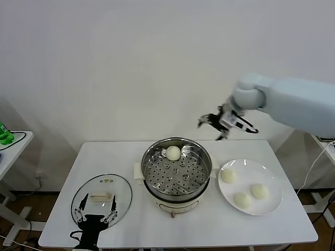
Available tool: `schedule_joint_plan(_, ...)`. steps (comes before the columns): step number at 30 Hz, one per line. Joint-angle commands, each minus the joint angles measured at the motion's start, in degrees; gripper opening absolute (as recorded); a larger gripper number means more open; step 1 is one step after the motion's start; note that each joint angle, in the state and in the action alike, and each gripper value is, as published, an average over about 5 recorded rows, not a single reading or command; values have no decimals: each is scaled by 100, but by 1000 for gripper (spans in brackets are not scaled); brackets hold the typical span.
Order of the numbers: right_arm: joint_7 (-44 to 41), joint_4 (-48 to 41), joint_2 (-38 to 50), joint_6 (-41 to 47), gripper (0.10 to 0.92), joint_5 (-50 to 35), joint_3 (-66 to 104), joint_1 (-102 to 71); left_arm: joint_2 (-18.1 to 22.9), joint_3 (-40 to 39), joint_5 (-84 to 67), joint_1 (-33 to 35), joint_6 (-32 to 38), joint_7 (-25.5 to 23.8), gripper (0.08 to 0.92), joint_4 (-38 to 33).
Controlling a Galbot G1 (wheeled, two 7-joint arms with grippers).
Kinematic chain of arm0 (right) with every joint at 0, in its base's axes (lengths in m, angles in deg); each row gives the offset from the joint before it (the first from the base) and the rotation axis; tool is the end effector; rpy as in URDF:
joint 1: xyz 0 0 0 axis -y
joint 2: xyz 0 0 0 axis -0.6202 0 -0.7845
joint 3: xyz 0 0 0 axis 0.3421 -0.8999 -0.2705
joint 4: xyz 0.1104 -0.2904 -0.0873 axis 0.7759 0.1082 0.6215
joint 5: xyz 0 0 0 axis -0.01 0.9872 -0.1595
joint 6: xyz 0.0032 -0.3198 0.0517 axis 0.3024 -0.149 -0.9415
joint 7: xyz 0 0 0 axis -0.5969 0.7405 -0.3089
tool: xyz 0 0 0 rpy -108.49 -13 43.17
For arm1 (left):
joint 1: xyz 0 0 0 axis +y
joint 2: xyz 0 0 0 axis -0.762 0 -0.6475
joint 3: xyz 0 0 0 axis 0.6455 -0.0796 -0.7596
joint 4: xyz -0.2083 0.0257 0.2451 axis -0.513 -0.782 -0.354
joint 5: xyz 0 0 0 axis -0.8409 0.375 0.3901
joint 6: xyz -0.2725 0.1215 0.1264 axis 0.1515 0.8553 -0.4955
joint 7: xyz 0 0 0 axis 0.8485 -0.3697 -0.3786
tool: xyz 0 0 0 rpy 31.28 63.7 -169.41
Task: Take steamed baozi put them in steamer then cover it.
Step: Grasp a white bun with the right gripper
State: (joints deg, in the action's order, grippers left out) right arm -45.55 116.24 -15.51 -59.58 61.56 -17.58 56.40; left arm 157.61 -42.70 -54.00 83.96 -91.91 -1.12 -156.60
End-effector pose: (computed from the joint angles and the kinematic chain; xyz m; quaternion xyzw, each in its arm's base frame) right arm 0.4711 -0.0856 -0.0257 0.5491 -0.3975 0.7123 0.1819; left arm 0.0988 0.0204 -0.2707 0.0184 -0.9904 -0.1183 0.0690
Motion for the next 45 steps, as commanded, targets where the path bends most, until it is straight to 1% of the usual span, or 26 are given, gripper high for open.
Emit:
schedule_joint_plan(1, -90, 429, 1263, 1488, 823, -644, -111, -641, -7, -183, 67, -2, 4, 3, 823, -7)
schedule_joint_plan(9, 320, 149, 1193, 2167, 823, -644, 421, -1513, 40, -175, 158, 34, 6, 13, 823, -19)
schedule_joint_plan(14, 463, -101, 1018, 2349, 823, -734, 802, -2091, 84, -172, 191, 25, 4, 16, 823, -2)
schedule_joint_plan(26, 452, -1009, 364, 2367, 823, -843, 1715, -3218, 87, -110, 176, -37, 3, 7, 823, 148)
schedule_joint_plan(45, 576, -1692, -203, 2384, 823, -662, 2365, -3875, 55, -70, 116, -55, 13, -8, 823, 278)
